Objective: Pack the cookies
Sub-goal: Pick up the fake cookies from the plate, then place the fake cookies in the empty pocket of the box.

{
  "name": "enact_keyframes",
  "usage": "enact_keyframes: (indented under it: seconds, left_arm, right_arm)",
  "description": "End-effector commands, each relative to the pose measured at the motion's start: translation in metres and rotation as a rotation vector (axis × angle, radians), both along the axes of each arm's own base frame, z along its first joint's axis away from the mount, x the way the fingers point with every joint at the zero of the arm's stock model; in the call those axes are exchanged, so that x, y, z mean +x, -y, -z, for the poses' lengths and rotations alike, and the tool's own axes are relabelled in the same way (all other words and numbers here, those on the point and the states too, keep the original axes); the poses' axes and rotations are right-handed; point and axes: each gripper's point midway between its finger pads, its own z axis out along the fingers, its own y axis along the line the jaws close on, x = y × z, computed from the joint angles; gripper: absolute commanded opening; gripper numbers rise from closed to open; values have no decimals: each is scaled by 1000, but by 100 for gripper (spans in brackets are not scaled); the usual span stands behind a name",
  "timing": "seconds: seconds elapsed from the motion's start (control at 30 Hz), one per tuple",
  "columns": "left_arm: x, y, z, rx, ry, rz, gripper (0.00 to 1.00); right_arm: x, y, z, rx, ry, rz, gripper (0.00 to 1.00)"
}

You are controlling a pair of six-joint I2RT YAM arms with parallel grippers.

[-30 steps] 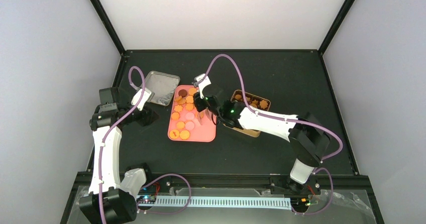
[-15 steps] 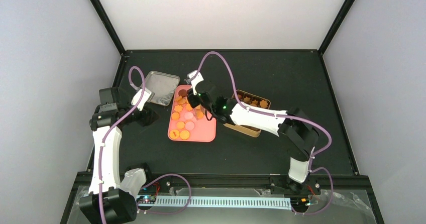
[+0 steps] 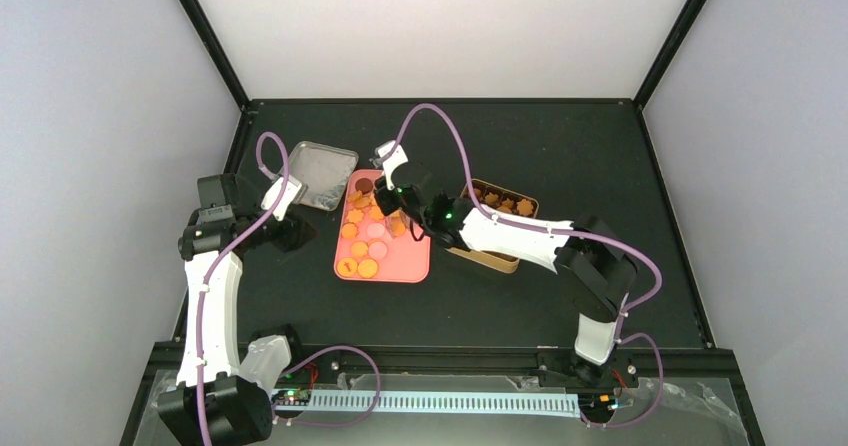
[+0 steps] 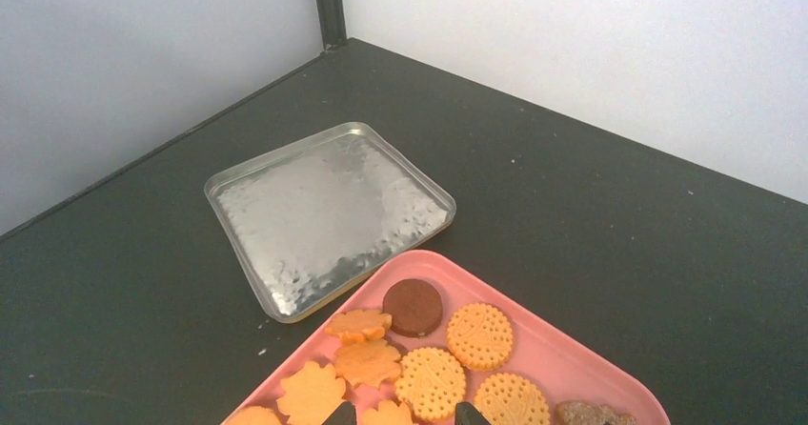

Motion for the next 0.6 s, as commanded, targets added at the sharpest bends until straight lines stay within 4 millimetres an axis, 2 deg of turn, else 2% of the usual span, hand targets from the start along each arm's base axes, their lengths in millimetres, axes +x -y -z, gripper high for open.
enact_keyframes:
  seconds: [0.0, 0.17, 0.27, 0.33, 0.43, 0.57]
  left_arm:
    - [-2, -1, -9, 13, 28, 5, 60]
    - [-2, 0, -8, 9, 26, 8, 60]
    - [-1, 0, -10, 6, 31, 9, 60]
    - [-1, 1, -11, 0, 35, 12, 60]
    - [-1, 2, -12, -7, 39, 20, 60]
    - [-1, 3, -11, -11, 39, 23, 60]
  right_arm:
    - [-6, 15, -30, 42, 39, 35, 13]
    - [-11, 49, -76, 85, 88, 98, 12]
    - [-12, 86, -92, 93, 97, 176, 12]
    - [-14, 116, -95, 95, 92, 240, 12]
    - [-21, 171, -103, 113, 95, 345, 12]
    - [-32, 238, -99, 131, 92, 474, 12]
